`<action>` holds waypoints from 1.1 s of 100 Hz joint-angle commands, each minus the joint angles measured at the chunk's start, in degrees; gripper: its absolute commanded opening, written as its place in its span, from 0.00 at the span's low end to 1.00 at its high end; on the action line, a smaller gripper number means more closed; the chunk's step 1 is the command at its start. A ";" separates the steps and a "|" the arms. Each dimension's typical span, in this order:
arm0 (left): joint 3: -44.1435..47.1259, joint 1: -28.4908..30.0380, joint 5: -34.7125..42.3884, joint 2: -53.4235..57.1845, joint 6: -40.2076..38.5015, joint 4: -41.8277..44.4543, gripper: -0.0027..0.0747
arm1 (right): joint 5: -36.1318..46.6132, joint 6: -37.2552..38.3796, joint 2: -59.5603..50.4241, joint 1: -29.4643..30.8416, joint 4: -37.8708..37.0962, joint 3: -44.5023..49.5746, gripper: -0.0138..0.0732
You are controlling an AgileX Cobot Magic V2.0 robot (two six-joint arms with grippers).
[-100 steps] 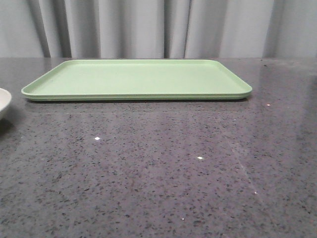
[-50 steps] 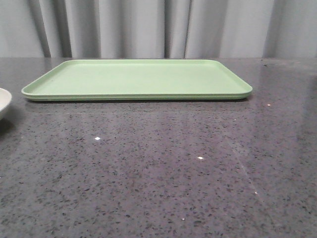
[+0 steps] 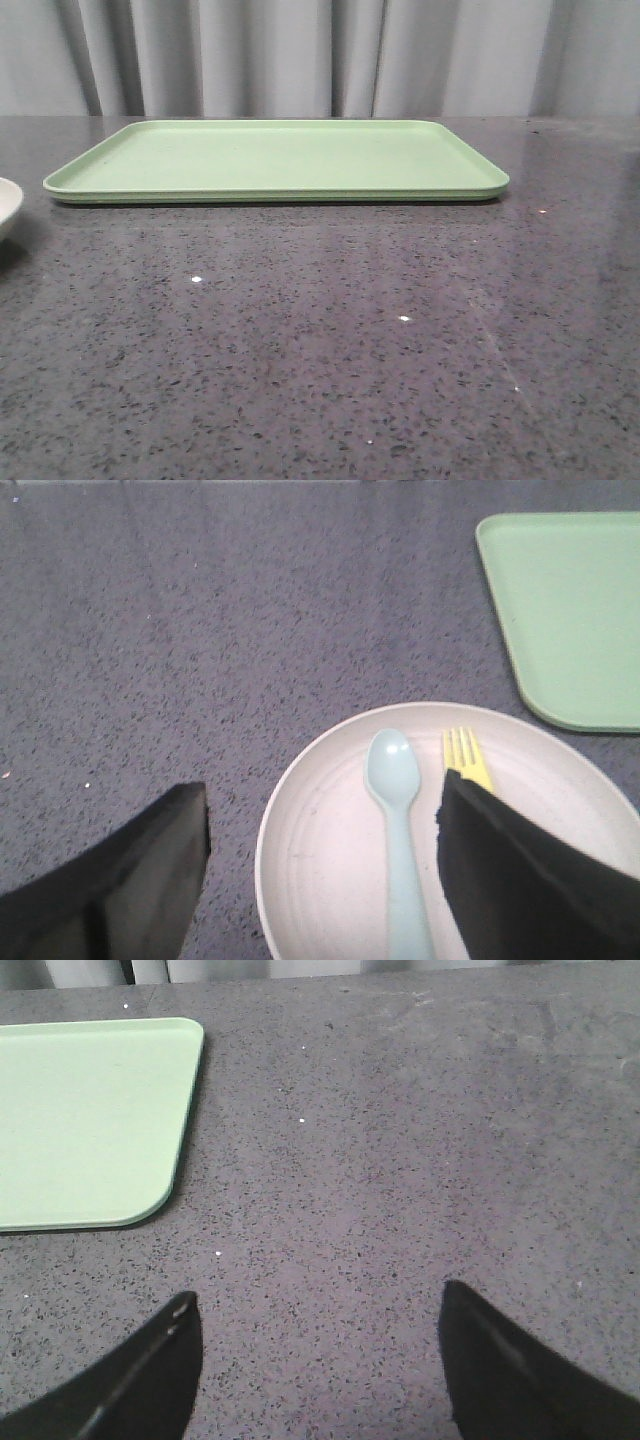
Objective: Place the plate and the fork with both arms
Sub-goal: 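Grip the cream plate rim with the left gripper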
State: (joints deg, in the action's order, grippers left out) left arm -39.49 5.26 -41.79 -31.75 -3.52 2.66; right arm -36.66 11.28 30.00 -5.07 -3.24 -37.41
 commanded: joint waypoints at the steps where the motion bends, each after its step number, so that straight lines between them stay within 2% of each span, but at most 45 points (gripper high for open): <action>1: -4.25 0.60 0.19 -4.02 -1.30 1.32 0.65 | 4.02 -0.33 0.53 0.14 -0.26 -1.89 0.74; 36: -17.82 4.53 -8.82 -20.65 -0.46 0.84 0.65 | 2.98 -0.33 0.53 0.14 -0.26 -1.89 0.74; 45: -20.06 4.78 -11.41 -24.46 2.06 -0.52 0.65 | 2.83 -0.33 0.53 0.14 -0.26 -1.89 0.74; 73: -20.58 4.78 -13.38 -32.39 4.16 -0.64 0.65 | 2.43 -0.33 0.53 0.14 -0.26 -1.89 0.74; 97: -20.47 9.23 -12.04 -37.14 5.36 -0.65 0.65 | 2.38 -0.33 0.53 0.14 -0.26 -1.89 0.74; 110: -20.47 9.33 -12.76 -40.16 9.01 -3.74 0.65 | 2.38 -0.33 0.53 0.14 -0.26 -1.89 0.74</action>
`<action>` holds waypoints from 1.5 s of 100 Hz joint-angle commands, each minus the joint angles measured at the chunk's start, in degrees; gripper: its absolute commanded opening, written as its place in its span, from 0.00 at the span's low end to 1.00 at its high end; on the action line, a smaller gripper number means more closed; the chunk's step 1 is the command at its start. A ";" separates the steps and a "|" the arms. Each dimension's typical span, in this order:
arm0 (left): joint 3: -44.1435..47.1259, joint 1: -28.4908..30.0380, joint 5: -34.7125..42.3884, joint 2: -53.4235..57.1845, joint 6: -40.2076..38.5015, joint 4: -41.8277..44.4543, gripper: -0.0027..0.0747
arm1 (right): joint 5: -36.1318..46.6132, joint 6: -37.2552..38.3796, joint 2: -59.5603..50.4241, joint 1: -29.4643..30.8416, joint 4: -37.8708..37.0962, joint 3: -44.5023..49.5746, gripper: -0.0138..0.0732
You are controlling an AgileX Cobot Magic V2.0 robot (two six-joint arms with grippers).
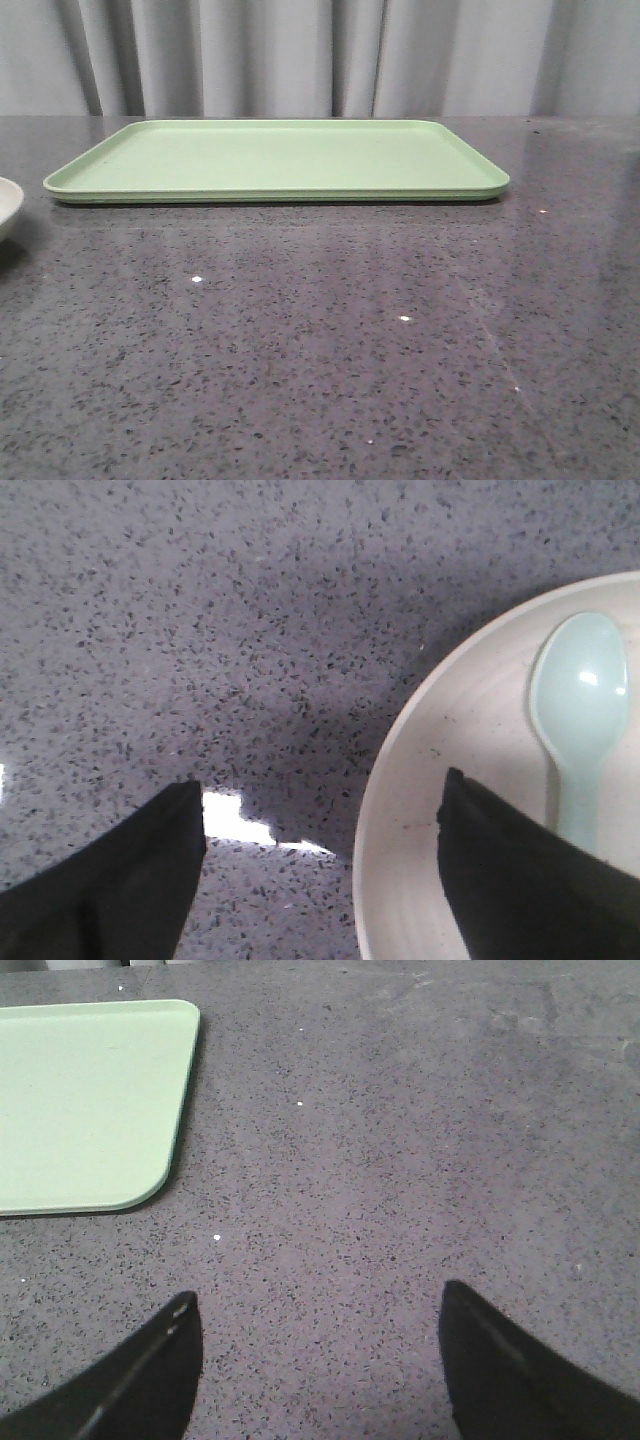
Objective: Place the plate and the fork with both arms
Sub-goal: 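Grip the cream plate rim with the left gripper, then lift the plate with the left gripper and carry it over the tray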
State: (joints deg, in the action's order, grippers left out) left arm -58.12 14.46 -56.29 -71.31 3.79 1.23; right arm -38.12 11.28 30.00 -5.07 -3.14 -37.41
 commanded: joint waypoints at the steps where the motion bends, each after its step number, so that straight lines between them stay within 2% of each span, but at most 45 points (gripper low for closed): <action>1: -1.84 0.13 1.72 -0.97 1.88 -2.71 0.65 | 3.84 -0.33 0.53 0.14 -0.36 -1.89 0.74; 47: -1.84 0.13 -2.41 -8.92 3.96 -3.49 0.65 | 3.84 -0.33 0.53 0.14 -0.36 -1.89 0.74; 54: -1.84 0.13 -2.41 -8.99 3.96 -3.49 0.62 | 3.84 -0.33 0.53 0.14 -0.36 -1.89 0.74; 64: -1.84 0.13 -2.41 -8.99 4.06 -3.49 0.51 | 3.84 -0.33 0.53 0.14 -0.36 -1.89 0.74; 95: -1.84 0.13 -2.41 -8.99 4.06 -3.59 0.01 | 3.85 -0.33 0.53 0.14 -0.41 -1.89 0.74; 120: -1.84 0.13 -3.24 -8.99 4.06 -5.45 0.01 | 3.85 -0.33 0.53 0.14 -0.41 -1.89 0.74; 133: -1.84 0.13 -5.48 -8.99 8.68 -11.10 0.01 | 3.85 -0.33 0.53 0.14 -0.41 -1.89 0.74; 150: -1.94 0.13 -6.53 -5.96 8.97 -13.81 0.01 | 3.85 -0.33 0.53 0.14 -0.41 -1.89 0.74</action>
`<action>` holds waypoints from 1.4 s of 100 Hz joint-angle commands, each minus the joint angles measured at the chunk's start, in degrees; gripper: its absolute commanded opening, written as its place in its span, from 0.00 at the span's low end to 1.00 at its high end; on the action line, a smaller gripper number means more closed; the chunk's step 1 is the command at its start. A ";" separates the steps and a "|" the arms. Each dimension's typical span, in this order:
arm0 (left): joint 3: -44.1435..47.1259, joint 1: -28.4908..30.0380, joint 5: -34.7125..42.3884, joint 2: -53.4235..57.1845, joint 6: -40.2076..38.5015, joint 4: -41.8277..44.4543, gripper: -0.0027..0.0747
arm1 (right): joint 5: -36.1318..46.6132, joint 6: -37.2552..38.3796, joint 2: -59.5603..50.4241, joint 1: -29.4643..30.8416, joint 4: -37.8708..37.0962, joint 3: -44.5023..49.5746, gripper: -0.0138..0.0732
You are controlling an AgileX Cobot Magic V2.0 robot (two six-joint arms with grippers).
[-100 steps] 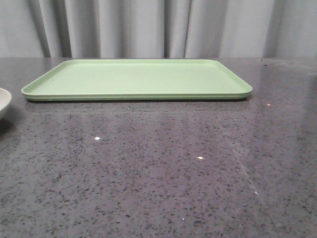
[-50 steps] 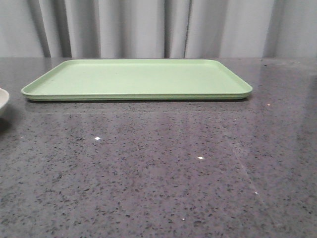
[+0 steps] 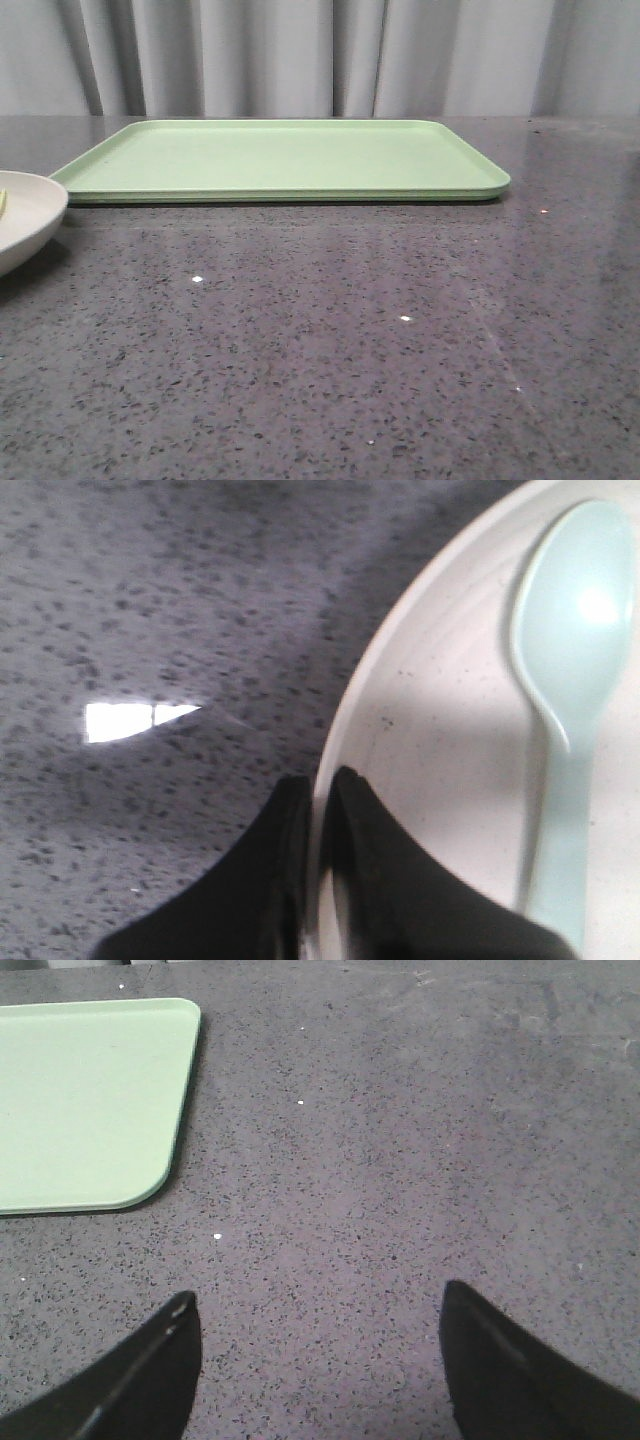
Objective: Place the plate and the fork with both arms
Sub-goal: 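Lift the plate with the left gripper and carry it over the tray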
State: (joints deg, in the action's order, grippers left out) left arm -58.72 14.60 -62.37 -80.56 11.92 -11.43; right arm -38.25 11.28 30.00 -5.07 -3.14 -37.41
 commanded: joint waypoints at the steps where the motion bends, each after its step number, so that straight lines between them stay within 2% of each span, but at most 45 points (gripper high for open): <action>1: -1.34 -0.01 -0.44 3.47 0.84 -1.15 0.01 | 3.98 -0.33 0.53 0.14 -0.41 -1.89 0.74; 26: -2.62 -0.60 -2.35 7.41 0.84 -6.78 0.01 | 3.98 -0.33 0.53 0.14 -0.41 -1.89 0.74; 51: -11.93 -8.81 -1.96 6.17 -3.19 -7.24 0.01 | 3.98 -0.33 0.53 0.14 -0.41 -1.89 0.74; 104: -40.49 -26.06 -2.32 -17.64 -13.16 -7.13 0.01 | 3.98 -0.33 0.53 0.14 -0.41 -1.89 0.74; 125: -51.51 -29.71 -2.93 -26.75 -17.25 -7.13 0.01 | 3.98 -0.33 0.53 0.14 -0.41 -1.89 0.74; 140: -56.16 -30.71 -2.19 -30.67 -20.24 -7.25 0.01 | 3.98 -0.33 0.53 0.14 -0.41 -1.89 0.74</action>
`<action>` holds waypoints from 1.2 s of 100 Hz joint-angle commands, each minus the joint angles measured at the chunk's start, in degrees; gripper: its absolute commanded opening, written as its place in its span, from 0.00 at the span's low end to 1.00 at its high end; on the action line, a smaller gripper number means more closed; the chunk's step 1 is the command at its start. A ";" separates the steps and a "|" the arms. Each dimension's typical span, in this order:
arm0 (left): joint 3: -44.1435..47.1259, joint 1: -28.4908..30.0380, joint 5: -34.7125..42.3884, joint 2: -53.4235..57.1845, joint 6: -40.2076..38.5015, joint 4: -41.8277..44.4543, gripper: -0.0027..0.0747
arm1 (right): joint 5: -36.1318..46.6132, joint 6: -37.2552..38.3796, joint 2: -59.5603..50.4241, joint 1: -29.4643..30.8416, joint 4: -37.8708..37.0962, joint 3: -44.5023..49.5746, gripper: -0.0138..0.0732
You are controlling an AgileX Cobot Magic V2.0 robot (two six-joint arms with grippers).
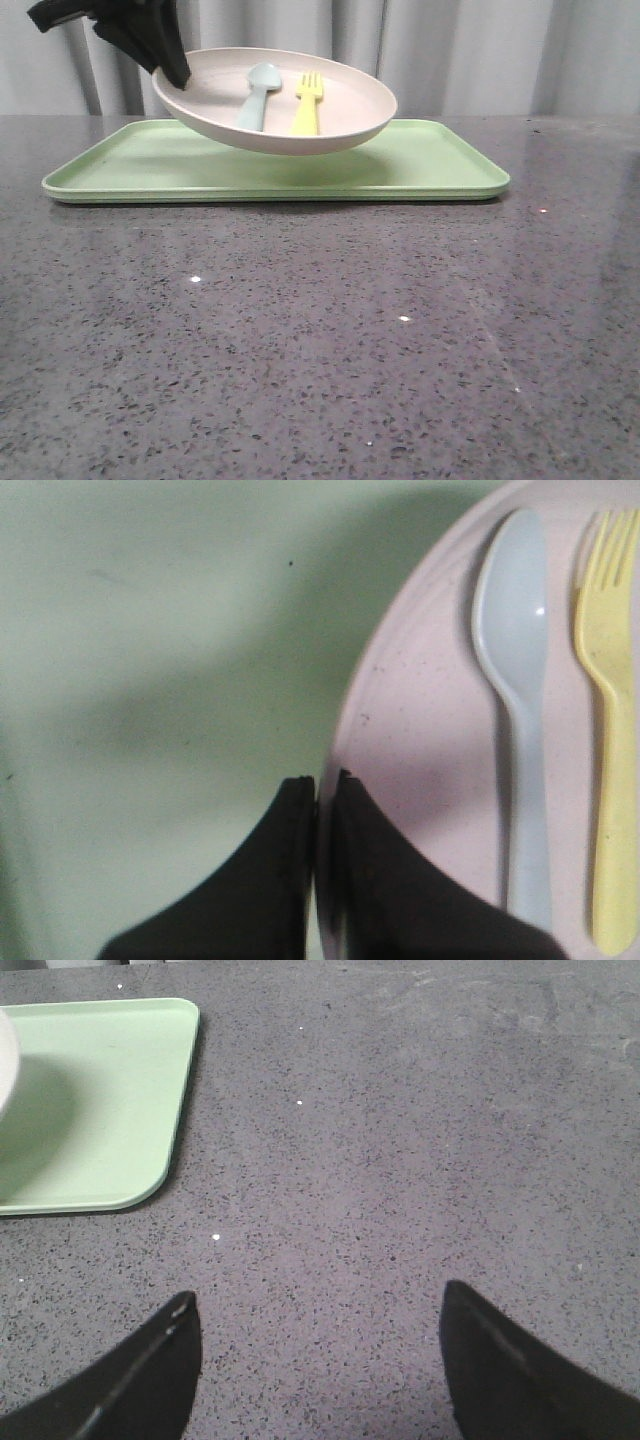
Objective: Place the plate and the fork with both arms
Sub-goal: 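Lift the plate with the left gripper and carry it over the tray, then lower the plate onto the tray, open the left gripper, withdraw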
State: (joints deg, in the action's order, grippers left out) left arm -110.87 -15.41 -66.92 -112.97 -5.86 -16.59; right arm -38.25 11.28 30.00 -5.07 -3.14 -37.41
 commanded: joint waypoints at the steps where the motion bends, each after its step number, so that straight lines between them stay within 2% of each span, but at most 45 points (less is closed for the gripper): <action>1: -4.01 -0.81 2.36 1.63 -2.46 -2.09 0.01 | 3.98 -0.33 0.53 0.14 -0.41 -1.89 0.74; 60: -5.06 -2.69 8.20 -1.16 -3.54 -0.20 0.01 | 3.98 -0.33 0.53 0.14 -0.41 -1.89 0.74; 120: -4.94 -2.69 6.47 -3.12 -3.57 0.65 0.01 | 3.98 -0.33 0.53 0.14 -0.41 -1.89 0.74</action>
State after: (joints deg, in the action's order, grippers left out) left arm -113.85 -17.71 -62.92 -118.97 -8.60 -13.68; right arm -38.25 11.28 30.00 -5.07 -3.14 -37.41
